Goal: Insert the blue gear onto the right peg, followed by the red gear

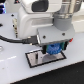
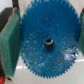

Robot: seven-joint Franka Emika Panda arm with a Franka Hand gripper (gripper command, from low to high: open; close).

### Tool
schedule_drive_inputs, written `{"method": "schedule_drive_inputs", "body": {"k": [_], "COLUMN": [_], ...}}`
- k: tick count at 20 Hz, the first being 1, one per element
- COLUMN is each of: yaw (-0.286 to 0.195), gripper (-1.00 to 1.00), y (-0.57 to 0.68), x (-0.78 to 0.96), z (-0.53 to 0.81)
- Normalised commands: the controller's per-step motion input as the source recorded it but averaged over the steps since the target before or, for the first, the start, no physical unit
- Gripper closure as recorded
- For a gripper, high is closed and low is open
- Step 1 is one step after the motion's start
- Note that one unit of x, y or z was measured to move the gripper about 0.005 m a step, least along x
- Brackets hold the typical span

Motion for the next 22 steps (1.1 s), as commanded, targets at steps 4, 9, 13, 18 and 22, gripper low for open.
{"method": "schedule_drive_inputs", "body": {"k": [4, 9, 13, 18, 22], "yaw": [0.000, 0.000, 0.000, 0.000, 0.000], "gripper": [1.00, 1.00, 1.00, -1.00, -1.00], "y": [0.00, 0.00, 0.01, 0.06, 0.07], "x": [0.18, 0.08, 0.08, 0.04, 0.00], "z": [-0.25, -0.21, -0.19, -0.02, 0.12]}}
